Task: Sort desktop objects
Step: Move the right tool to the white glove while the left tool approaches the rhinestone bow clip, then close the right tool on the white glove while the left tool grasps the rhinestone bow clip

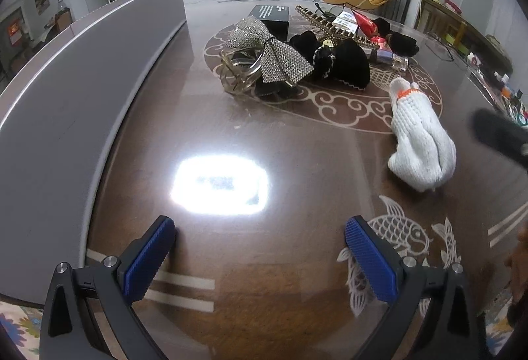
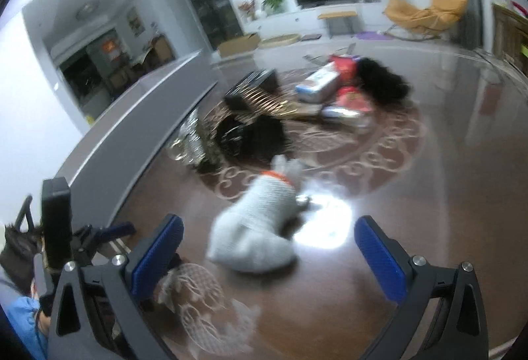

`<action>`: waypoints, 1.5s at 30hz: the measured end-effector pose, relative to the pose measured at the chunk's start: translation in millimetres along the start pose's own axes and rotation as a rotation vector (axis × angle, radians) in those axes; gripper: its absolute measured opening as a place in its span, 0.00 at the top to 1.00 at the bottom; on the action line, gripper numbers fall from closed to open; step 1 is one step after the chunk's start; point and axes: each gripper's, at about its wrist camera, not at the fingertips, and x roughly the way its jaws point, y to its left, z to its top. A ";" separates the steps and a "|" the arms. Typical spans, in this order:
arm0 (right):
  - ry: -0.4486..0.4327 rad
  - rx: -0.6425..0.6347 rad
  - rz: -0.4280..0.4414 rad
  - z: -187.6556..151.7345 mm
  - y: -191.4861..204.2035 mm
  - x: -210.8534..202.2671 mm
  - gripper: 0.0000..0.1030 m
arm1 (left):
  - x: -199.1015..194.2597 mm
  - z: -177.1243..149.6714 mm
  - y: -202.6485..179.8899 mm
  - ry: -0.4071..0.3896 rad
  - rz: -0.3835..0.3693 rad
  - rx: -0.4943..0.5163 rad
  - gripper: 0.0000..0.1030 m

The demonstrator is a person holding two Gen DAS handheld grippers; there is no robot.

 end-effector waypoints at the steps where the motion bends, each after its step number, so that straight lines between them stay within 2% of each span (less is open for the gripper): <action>1: 0.033 -0.051 -0.026 1.6 10.8 11.5 0.00 | -0.5 -0.5 1.1 0.004 -0.002 0.002 0.00; 3: 0.114 -0.133 -0.104 0.3 24.6 34.3 0.00 | -2.3 -2.8 3.4 0.008 -0.002 0.004 0.00; 5: 0.188 -0.184 -0.131 -4.7 30.3 52.6 0.00 | -3.4 -4.9 5.0 0.011 -0.001 0.002 0.00; 8: 0.218 -0.239 -0.222 -9.1 28.3 62.2 0.00 | -3.4 -4.9 5.4 0.020 0.002 -0.005 0.00; 9: 0.216 -0.219 -0.204 -8.2 21.3 62.1 0.00 | -3.2 -4.2 5.6 0.027 0.005 -0.009 0.00; 13: 0.195 -0.169 -0.245 -0.7 -9.4 57.9 0.00 | 4.3 7.6 0.9 0.051 0.001 -0.004 0.00; 16: 0.170 -0.140 -0.264 3.5 -25.8 54.0 0.00 | 19.3 30.9 1.5 0.083 0.015 -0.032 0.00; 22: 0.148 -0.139 -0.269 3.3 -29.2 52.4 0.00 | 50.5 79.0 1.7 0.077 0.053 -0.093 0.00; 28: 0.147 -0.139 -0.269 3.1 -29.0 52.1 0.00 | 71.2 109.8 -6.7 0.080 0.075 -0.132 0.00; 33: 0.147 -0.139 -0.268 3.0 -28.9 52.2 0.00 | 81.9 124.4 2.3 0.081 0.106 -0.170 0.00; 45: 0.147 -0.140 -0.269 3.3 -29.9 52.8 0.00 | 90.6 141.8 10.7 0.080 0.068 -0.101 0.00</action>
